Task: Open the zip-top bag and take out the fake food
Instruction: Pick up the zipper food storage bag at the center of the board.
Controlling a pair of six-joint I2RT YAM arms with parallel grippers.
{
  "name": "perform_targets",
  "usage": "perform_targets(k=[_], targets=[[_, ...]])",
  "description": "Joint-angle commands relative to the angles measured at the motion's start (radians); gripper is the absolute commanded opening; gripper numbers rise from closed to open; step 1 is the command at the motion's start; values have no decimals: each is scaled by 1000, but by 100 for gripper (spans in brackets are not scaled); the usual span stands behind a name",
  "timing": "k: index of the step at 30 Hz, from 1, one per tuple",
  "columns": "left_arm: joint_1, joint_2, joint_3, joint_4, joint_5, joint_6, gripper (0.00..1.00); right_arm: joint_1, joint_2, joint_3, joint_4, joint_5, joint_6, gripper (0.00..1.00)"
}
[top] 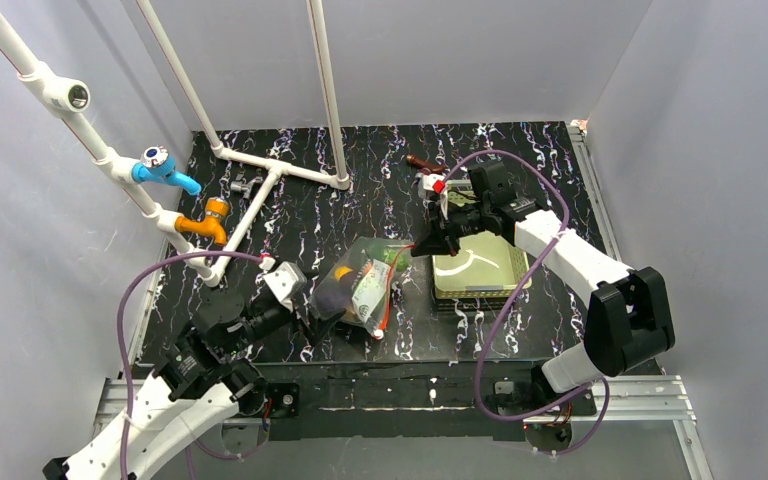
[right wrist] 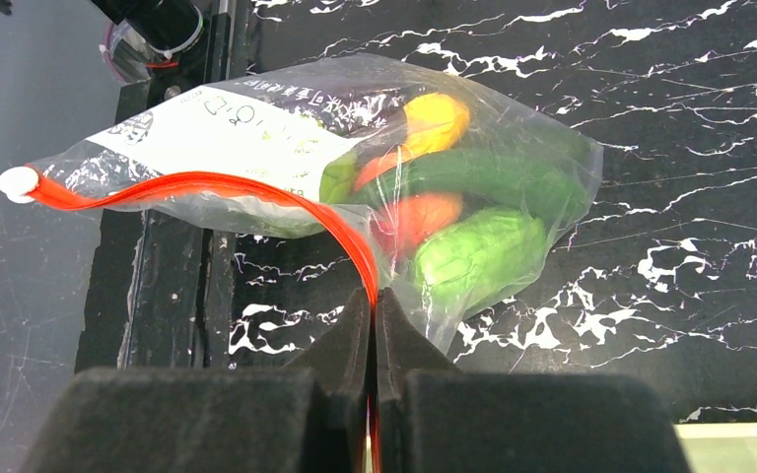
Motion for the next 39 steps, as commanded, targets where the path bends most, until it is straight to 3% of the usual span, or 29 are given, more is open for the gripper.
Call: perform_targets(k=[1,6,10,22,33,36,39], targets=[[3,44,-1,25,45,51,98,-5,7,0,69,-39,63,1],[2,73,-68,140,260,57,98,-5,4,-11,120,-36,128,1],[0,88,-109,204,323,66,98,-5,7,-17,161,-36,185,1],[-83,58,-145,190,107,265,96,-7,29,-12,253,-36,362,1],[-175,223,-140,349,9,238,86,-6,35,-35,337,-33,474,1],[-192,248,-139,364,-38,241,75,-7,32,-38,339,-36,474,1],[-193,249,-132,355,-63,227,46,-7,31,-38,328,-38,462,1]])
